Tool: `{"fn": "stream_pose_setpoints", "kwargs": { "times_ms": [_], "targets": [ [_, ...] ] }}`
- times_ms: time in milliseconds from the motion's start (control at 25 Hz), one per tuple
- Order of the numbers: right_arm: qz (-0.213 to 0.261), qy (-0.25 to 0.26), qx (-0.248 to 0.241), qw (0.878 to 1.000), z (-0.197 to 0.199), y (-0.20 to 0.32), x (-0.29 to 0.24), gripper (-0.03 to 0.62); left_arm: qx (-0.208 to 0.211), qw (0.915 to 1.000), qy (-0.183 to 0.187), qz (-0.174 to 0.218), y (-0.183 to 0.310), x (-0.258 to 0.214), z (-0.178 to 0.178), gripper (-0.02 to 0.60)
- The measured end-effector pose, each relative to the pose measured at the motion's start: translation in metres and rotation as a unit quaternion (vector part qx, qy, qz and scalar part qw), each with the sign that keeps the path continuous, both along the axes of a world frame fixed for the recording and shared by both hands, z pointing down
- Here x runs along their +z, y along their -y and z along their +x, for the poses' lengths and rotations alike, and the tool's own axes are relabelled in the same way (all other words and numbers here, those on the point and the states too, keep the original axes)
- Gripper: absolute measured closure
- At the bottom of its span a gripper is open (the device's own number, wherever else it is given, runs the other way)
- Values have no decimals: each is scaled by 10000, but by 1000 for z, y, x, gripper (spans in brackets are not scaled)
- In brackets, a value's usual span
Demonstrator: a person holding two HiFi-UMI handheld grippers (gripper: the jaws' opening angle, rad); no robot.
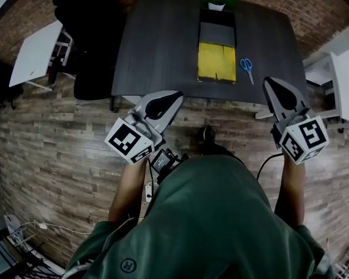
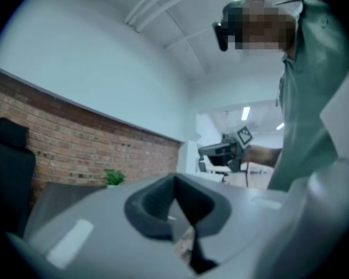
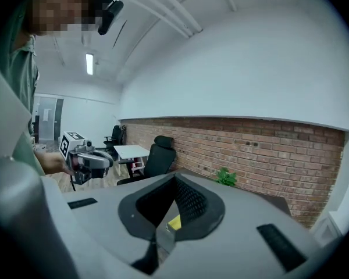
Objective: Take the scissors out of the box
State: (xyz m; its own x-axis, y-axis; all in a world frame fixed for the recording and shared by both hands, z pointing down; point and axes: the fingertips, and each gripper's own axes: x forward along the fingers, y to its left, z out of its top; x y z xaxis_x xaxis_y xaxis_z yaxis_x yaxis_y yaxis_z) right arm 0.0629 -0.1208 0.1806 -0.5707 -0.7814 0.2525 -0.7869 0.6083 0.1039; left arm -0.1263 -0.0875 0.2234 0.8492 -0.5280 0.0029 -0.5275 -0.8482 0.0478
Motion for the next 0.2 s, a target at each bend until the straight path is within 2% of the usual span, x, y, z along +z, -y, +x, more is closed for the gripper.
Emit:
{"fn": "stream_pose_setpoints", "kwargs": {
  "times_ms": [200],
  "targets": [
    [1,-10,78,10000,-4,-25,-12,588,11,10000,-23,-87,-24,-3,-10,597]
  ]
}}
